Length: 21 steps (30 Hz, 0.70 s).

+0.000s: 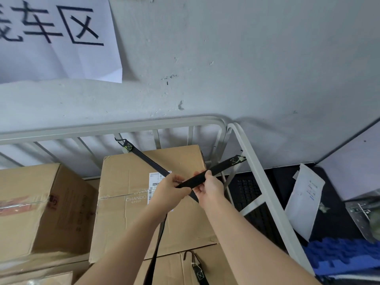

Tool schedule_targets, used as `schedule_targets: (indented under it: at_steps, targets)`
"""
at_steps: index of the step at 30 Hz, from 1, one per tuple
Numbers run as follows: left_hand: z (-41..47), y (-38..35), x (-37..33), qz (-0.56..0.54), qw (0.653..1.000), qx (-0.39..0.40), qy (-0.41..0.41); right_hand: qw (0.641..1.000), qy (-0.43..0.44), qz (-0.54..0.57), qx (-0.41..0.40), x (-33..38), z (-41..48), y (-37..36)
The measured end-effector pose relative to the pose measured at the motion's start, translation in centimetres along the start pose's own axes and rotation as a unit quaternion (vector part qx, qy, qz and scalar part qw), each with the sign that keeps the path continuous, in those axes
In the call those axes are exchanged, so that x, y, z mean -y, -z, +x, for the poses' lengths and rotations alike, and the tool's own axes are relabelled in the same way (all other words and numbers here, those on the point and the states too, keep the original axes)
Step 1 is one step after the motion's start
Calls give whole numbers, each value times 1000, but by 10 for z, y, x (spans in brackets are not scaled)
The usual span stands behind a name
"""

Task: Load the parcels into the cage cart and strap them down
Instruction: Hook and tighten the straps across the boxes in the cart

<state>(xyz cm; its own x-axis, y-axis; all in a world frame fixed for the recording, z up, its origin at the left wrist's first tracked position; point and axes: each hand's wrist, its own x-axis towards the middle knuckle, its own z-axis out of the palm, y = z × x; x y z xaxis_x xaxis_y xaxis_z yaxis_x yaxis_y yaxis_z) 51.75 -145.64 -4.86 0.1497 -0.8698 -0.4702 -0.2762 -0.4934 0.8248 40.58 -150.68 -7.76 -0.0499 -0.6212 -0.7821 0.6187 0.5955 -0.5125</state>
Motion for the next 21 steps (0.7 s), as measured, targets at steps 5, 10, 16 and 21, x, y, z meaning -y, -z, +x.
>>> schedule_targets:
  at_steps: [5, 10, 16, 21]
  targets:
    - [-39, 32, 4, -8, 999, 25, 21, 998, 1, -41, 49, -12, -40, -4]
    - [-80, 62, 6, -2, 998, 40, 41, 994, -19, -80, 75, -28, -81, -5]
    - [-133, 109, 18, 9, 997, 59, 44, 988, -41, -112, 95, -54, -129, -11]
    - [-179, 165, 43, 22, 996, 82, 22, 985, -27, -129, 109, -97, -171, -22]
